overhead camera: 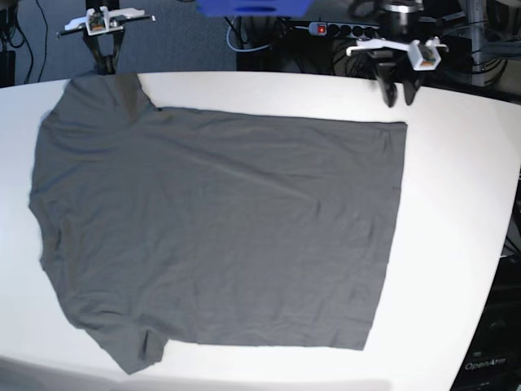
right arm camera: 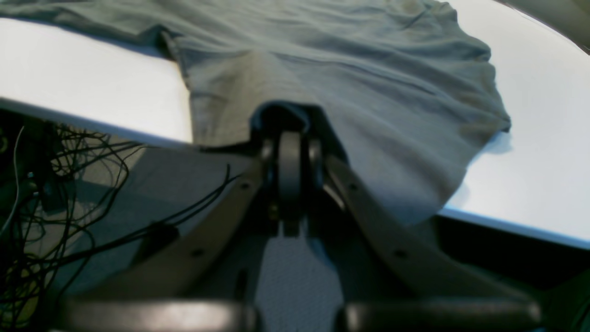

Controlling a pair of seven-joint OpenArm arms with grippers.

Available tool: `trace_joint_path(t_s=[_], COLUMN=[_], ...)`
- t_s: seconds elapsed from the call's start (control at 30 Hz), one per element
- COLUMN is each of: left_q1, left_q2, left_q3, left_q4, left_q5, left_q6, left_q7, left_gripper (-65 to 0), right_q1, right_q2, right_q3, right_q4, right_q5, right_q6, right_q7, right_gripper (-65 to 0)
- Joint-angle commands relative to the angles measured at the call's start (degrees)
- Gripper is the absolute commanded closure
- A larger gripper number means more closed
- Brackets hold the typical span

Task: Fold the T-shirt properly
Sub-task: 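Lower the left gripper onto the hem corner and pinch it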

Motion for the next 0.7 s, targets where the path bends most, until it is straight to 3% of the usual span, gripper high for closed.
trace_joint_path(t_s=[0.0,0.37,0.67], left_q1=[0.9,-2.5,-8.7], left_q2=[-1.1,-14.1,-15.4], left_q3=[-0.1,-0.3,-0.1], left_q4=[1.6,4.8,4.1], left_q5=[-0.7,-15.0,-18.3], left_q6=[-0.1,-0.1,-0.1], left_q7=[-0.4,18.4,28.1], left_gripper=[-21.2,-21.3,-21.4], right_q1=[-0.6,-0.5,-0.5], right_q2=[0.6,1.3,1.3], right_q3=[0.3,0.4,0.4], right_q4=[0.4,0.4,0.3], right_q5=[0.3,0.4,0.4], right_q6=[-0.1,-0.1,-0.1], right_q7=[1.3,1.3,1.3], right_gripper=[-0.6,-0.6,-0.6])
